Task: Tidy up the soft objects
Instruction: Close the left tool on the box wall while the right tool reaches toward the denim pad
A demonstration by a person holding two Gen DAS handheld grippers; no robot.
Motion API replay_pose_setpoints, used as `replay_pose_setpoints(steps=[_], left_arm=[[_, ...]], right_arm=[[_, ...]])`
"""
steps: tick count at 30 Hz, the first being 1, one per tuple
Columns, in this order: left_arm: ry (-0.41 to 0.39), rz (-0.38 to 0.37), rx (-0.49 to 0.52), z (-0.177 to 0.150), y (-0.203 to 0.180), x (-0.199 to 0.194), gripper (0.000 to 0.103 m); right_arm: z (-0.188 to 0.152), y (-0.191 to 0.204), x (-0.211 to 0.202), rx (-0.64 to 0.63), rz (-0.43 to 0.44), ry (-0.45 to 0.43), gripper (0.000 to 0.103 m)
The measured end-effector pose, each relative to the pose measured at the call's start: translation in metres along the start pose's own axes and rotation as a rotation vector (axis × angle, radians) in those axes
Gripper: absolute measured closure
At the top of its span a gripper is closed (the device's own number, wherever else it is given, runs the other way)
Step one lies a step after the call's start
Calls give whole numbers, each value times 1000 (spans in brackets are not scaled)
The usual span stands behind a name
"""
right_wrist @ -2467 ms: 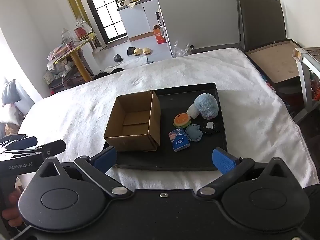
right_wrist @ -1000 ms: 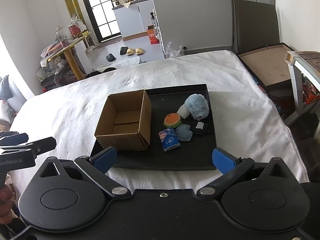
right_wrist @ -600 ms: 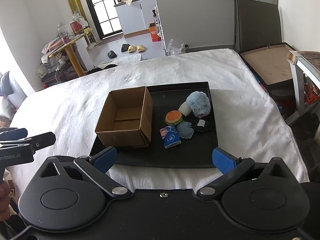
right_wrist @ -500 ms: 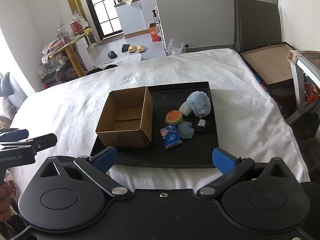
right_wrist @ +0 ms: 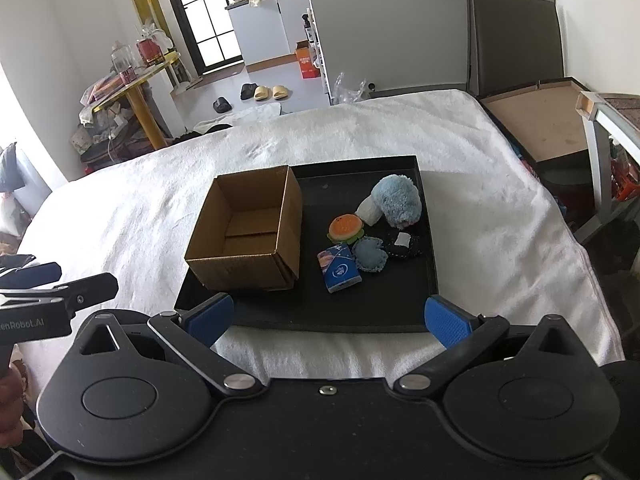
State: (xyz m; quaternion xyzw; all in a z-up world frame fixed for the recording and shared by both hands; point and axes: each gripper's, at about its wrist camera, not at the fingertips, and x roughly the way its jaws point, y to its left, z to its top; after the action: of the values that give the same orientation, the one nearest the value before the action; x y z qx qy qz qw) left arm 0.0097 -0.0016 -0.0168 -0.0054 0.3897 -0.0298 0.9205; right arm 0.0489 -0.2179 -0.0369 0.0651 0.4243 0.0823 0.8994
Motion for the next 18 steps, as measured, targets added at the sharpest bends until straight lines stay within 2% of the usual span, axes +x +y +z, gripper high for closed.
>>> replay_pose_setpoints(steps=[7,10,18], left_arm=[[41,5,-5,-3,2,26,1],[52,9,-10,-1,6,36,1],[79,12,-30,7,17,66,1]], right_arm=[[-4,-6,22,26,-6,12,0],[-3,-11,28,48,0,-15,0],[9,-22,54,74,12,-17,0]])
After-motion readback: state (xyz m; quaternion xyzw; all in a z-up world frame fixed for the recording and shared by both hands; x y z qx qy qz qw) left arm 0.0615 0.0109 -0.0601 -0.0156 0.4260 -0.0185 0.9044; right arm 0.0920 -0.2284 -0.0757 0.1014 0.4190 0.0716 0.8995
